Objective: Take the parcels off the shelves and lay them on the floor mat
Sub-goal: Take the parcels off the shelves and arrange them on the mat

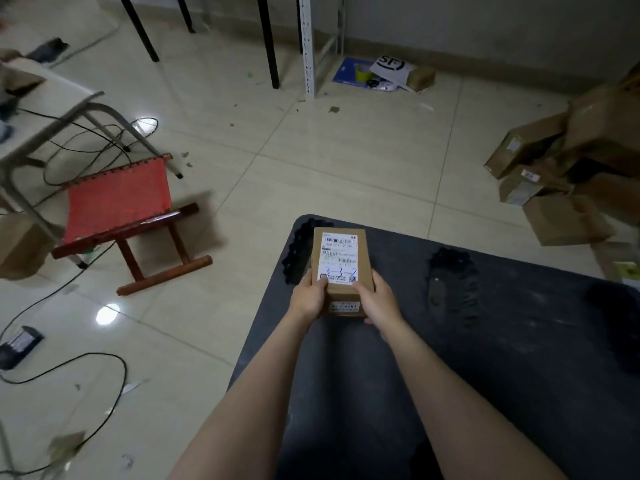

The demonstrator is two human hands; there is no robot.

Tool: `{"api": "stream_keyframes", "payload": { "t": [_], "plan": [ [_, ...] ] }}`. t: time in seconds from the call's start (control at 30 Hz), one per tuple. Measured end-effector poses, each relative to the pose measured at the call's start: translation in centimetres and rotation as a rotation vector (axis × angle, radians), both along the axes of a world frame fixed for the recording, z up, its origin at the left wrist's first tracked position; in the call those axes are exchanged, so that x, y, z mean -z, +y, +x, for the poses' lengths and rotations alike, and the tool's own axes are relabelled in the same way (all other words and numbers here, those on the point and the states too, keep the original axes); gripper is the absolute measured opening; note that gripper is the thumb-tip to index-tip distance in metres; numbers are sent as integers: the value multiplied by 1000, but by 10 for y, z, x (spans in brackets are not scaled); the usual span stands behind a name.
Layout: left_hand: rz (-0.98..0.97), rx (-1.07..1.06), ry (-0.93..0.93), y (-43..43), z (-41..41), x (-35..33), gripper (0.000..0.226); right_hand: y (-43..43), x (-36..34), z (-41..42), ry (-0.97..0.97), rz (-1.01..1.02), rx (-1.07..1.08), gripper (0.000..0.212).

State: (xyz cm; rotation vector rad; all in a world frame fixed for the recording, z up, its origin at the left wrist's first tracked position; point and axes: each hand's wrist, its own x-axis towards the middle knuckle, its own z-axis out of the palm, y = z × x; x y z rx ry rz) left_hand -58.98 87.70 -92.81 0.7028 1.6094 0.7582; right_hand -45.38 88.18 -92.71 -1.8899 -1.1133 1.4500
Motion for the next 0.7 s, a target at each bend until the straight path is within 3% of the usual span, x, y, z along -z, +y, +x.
{"api": "stream_keyframes", "payload": {
  "t": [0.13, 0.37, 0.57, 0.7],
  "plan": [
    [47, 81, 47, 34, 1, 51, 37, 24, 50, 1, -33, 24, 47, 42],
    [172, 249, 207, 83, 20, 80, 38, 62, 81, 22, -75, 39, 131, 38],
    [72, 337, 336, 81, 34, 102, 40, 58, 98, 36, 6, -87, 149, 54],
    [74, 379, 373, 81, 46, 107, 42, 53, 102, 40, 30, -165, 110, 31]
  ]
}}
